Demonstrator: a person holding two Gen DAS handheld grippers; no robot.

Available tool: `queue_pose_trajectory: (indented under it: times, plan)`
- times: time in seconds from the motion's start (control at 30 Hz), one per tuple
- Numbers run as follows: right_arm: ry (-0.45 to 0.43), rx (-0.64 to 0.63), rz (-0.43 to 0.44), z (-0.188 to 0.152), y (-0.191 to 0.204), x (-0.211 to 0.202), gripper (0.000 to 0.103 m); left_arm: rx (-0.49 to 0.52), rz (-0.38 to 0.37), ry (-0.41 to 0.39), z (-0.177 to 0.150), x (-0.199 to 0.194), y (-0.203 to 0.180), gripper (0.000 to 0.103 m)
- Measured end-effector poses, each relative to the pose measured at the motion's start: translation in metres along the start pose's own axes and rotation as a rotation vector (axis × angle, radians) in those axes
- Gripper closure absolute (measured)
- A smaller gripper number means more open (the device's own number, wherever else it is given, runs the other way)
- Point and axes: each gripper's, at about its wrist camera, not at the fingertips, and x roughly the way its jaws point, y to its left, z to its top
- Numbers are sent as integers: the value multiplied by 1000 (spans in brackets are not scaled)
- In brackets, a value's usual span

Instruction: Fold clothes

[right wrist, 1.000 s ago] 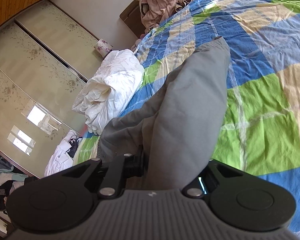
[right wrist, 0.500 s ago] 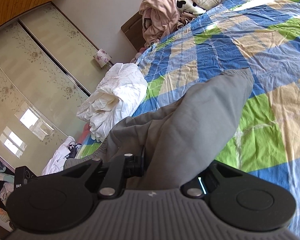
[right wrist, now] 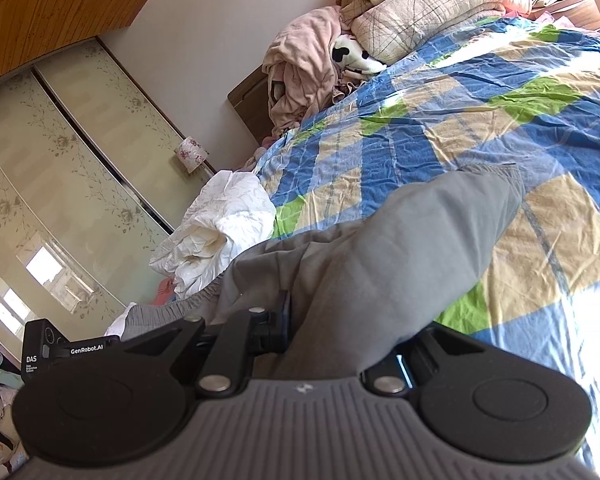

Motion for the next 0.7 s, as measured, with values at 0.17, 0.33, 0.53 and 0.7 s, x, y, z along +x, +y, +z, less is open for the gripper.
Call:
queue_pose_trajectory:
  times: [0.17, 0.33, 0.53, 0.7]
  plan:
    - [-51, 21, -27, 3, -12, -25, 86, 62, -9, 39, -1, 15, -31, 53]
    - [-110, 50, -65, 5, -28, -54, 86, 131, -16, 82, 1, 36, -65, 53]
    - [-171, 82, -112, 3, -50, -85, 86, 207, -30, 139, -3, 66, -102, 53]
    - [-214, 114, -145, 3, -67, -103, 86, 270, -31, 182, -7, 94, -134, 53]
